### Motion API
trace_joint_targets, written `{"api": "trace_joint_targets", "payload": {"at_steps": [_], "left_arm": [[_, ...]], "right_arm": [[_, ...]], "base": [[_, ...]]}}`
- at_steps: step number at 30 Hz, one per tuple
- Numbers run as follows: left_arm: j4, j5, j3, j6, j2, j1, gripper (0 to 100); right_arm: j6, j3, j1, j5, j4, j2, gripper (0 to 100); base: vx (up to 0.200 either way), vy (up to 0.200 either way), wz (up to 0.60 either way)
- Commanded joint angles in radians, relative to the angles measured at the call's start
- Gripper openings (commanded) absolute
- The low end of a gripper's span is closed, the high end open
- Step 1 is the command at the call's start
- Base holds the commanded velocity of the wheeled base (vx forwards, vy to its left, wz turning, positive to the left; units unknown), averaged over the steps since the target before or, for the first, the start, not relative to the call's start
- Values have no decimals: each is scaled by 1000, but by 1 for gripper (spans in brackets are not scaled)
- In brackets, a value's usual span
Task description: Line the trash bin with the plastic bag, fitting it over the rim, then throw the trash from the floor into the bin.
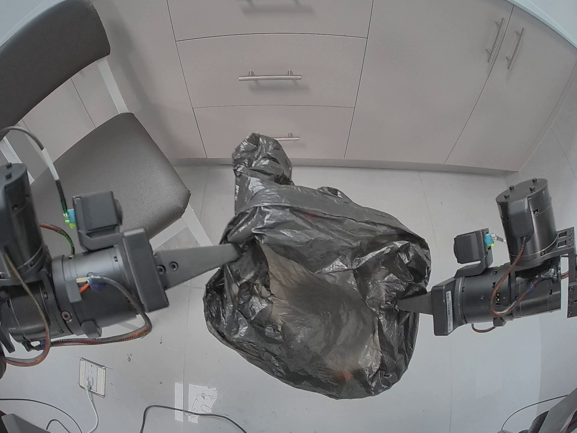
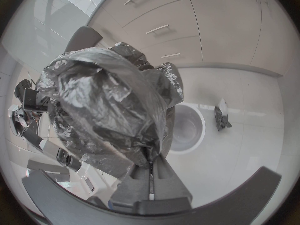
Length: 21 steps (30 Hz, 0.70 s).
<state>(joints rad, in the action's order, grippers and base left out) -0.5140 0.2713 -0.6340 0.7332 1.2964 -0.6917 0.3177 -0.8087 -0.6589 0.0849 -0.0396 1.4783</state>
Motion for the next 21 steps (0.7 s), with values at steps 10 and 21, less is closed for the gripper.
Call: {"api": "trace_joint_targets", "payload": {"at_steps": [10, 21], "left_arm": [[71, 60, 7, -8, 139, -28, 0], [137, 80, 25, 0, 152, -68, 0]], "right_arm": [[8, -148, 96, 211, 331, -85, 0], [23, -84, 124, 361, 333, -72, 0]], "base": [[0, 0, 0], [0, 0, 0]]}}
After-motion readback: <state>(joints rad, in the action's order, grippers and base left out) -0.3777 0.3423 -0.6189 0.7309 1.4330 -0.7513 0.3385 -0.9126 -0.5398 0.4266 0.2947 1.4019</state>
